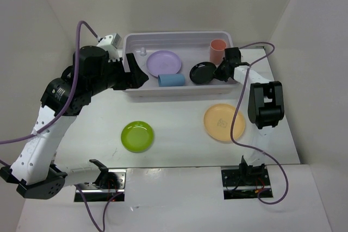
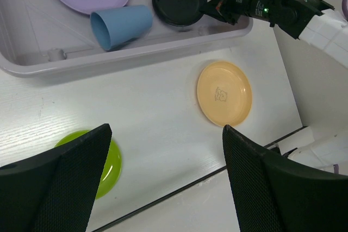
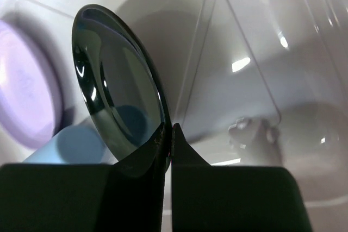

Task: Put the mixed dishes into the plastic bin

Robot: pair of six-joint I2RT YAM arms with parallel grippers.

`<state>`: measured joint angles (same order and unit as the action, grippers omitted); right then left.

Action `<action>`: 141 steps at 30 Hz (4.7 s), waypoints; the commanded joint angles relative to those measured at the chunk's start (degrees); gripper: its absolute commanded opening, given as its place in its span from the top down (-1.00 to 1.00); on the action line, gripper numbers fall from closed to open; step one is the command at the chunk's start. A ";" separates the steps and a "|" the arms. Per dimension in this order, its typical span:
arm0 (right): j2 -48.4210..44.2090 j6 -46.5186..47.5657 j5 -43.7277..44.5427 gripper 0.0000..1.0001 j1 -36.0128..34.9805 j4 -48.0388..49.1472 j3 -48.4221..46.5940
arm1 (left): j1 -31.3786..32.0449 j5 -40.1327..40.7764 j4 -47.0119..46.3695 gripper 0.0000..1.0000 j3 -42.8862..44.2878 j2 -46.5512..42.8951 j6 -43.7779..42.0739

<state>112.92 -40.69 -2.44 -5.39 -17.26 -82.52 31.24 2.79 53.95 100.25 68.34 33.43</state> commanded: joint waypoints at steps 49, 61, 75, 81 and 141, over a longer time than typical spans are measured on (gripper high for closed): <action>-26.28 -16.52 -0.92 -0.37 -56.92 21.12 30.84 | -0.39 0.90 -3.07 -0.79 -9.90 -8.04 3.84; -15.37 -25.14 -2.48 -0.26 -58.25 37.82 37.35 | -0.39 0.38 -3.07 -0.79 -9.37 -8.57 3.84; -7.10 -33.66 -1.61 -0.06 -56.58 51.09 41.38 | -0.39 0.38 -2.01 -0.79 -7.52 -8.57 3.31; -5.17 -37.18 2.96 0.08 -56.58 55.04 43.67 | -0.39 0.99 -1.48 -0.79 -6.99 -8.57 3.31; 6.08 -4.31 -16.47 1.00 2.05 7.07 -11.08 | -0.92 -3.75 -6.49 -0.79 -9.71 -6.55 4.53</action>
<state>118.41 -46.78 -20.95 -3.18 -8.75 -90.65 30.57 0.89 50.48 91.42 61.67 36.51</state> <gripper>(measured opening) 0.023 0.893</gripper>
